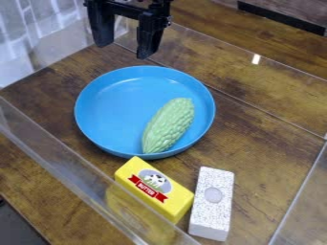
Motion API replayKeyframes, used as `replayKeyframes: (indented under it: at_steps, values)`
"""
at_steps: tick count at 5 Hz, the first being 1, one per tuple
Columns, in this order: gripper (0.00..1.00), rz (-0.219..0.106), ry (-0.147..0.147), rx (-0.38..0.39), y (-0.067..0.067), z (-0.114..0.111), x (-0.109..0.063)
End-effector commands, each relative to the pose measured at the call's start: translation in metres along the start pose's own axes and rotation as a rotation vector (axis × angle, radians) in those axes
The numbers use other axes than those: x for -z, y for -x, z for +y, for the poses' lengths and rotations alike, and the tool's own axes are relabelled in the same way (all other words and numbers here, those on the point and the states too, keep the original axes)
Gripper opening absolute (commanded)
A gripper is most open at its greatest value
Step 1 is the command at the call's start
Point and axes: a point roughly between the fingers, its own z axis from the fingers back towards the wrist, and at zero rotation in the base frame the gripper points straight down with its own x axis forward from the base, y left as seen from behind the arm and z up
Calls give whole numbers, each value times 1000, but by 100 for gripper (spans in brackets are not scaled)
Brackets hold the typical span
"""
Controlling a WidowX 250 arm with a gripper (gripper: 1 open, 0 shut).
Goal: Put the white object in the blue tray
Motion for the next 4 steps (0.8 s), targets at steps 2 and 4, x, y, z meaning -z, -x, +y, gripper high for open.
replayKeyframes:
  at_steps: [2,4]
  values:
    - [100,24,8,6,3,-14,15]
    - [100,39,16,14,6,-29,27]
